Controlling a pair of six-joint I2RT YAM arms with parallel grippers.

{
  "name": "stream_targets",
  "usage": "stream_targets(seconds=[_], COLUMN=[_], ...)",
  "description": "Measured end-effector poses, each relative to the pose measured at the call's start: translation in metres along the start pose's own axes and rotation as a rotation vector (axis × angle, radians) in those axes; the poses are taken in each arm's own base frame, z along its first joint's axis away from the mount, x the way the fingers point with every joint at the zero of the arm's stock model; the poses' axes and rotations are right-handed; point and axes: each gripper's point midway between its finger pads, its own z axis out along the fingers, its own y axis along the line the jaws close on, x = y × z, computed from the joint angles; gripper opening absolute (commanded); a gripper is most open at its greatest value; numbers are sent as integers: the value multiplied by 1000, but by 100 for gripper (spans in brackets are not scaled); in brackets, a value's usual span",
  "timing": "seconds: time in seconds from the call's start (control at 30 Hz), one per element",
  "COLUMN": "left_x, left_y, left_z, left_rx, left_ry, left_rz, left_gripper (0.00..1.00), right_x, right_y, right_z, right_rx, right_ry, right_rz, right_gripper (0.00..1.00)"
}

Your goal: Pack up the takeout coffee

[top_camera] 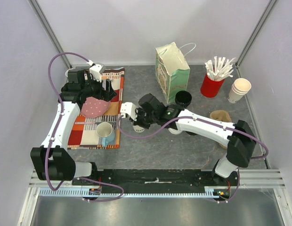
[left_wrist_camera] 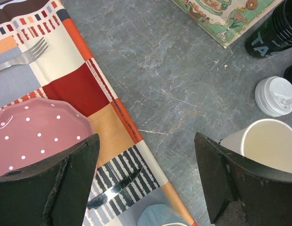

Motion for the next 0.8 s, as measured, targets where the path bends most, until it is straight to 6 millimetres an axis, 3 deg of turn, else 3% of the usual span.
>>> stream_targets(seconds=[0.1, 0.27, 0.5, 0.6, 0.63, 0.8], left_x=[0, 0, 0, 0, 0, 0], left_y=[0, 1, 1, 1, 1, 1], left_z=[0, -1, -1, -1, -1, -1], left_rx=[-4, -6, -5, -5, -5, -5], left_ry=[0, 0, 0, 0, 0, 0], left_rz=[1, 0, 0, 0, 0, 0], left_gripper=[88, 88, 88, 88, 88, 88], right_x=[13, 18, 40, 48, 49, 50], right_y=[8, 4, 4, 5, 5, 2], right_z=[13, 18, 26, 31, 33, 34], right_rx=[-24, -6, 14, 17, 20, 36], right_ry=[48, 52, 101, 117, 120, 118], right_rz=[-19, -35, -34, -28, -24, -16], right_gripper=[0, 0, 0, 11, 20, 34])
